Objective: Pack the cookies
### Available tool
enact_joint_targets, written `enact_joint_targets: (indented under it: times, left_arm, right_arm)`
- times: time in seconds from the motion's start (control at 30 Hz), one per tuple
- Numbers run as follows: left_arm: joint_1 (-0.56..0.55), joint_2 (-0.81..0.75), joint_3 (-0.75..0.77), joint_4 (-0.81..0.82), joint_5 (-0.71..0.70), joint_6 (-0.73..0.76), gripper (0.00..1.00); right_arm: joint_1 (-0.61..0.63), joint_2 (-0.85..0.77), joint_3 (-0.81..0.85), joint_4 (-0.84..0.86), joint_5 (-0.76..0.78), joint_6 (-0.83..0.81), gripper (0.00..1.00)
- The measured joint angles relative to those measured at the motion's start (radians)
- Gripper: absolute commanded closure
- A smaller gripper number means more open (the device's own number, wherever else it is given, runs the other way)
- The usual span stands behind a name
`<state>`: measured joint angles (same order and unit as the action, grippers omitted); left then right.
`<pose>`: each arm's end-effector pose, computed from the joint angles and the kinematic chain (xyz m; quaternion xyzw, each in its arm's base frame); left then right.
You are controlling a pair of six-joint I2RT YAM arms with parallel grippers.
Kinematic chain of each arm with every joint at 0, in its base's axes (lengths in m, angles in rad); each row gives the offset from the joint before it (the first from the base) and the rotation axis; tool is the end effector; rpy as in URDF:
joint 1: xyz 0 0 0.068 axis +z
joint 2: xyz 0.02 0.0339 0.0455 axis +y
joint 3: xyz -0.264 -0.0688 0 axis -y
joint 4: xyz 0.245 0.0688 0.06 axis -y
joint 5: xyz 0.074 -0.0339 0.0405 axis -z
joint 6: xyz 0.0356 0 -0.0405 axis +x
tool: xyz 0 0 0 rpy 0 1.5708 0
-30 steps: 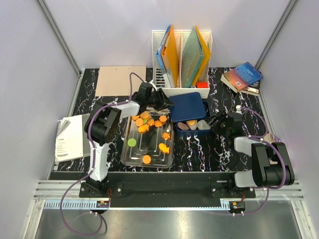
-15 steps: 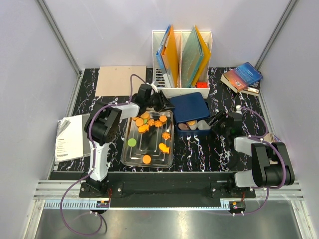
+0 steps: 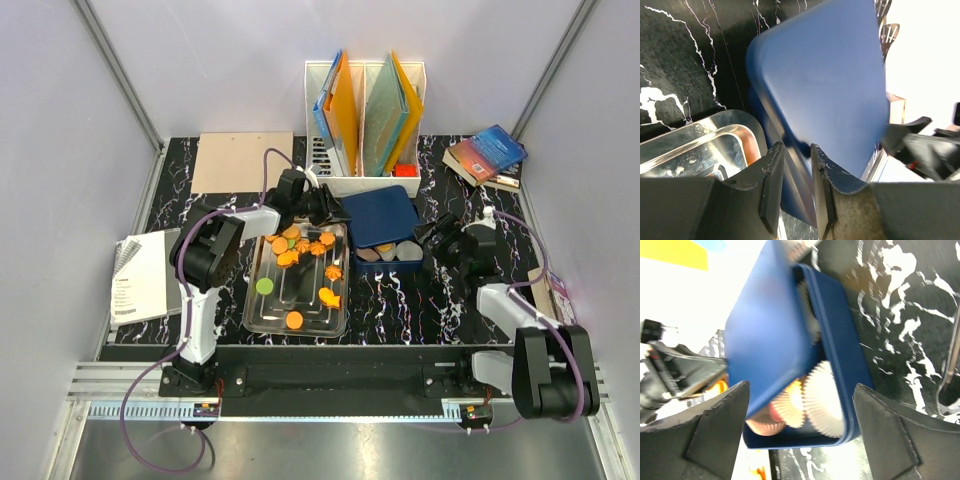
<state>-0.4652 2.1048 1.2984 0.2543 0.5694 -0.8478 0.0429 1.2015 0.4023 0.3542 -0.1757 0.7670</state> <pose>0.3987 -0.2216 0.1509 -0.0249 0.8487 -0.4799 0.2210 0.2365 0.0164 0.1790 0.2546 0.8044 0.2776 0.4594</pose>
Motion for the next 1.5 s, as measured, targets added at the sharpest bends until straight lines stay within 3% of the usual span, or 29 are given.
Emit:
enact_joint_targets:
  times: [0.23, 0.57, 0.7, 0.83, 1.2, 1.5]
  left_arm:
    - [0.000, 0.000, 0.000, -0.008, 0.001, 0.003, 0.68]
    - [-0.003, 0.000, 0.000, -0.013, 0.001, 0.006, 0.68]
    - [-0.005, 0.000, 0.000, -0.016, 0.002, 0.010, 0.68]
    - [-0.007, -0.002, 0.001, -0.021, 0.003, 0.015, 0.67]
    - [-0.010, -0.010, 0.001, -0.039, 0.003, 0.026, 0.63]
    - [-0.013, -0.032, 0.001, -0.065, 0.003, 0.036, 0.59]
  right_arm:
    - [0.000, -0.037, 0.041, -0.026, 0.006, -0.001, 0.08]
    - [0.000, 0.267, 0.212, -0.027, 0.018, -0.014, 0.16]
    - [0.000, 0.310, 0.253, -0.035, 0.029, -0.027, 0.25]
    - [0.000, 0.311, 0.258, -0.047, 0.039, -0.042, 0.37]
    - [0.000, 0.298, 0.244, -0.072, 0.055, -0.057, 0.51]
    - [0.000, 0.172, 0.167, -0.174, 0.064, -0.074, 0.59]
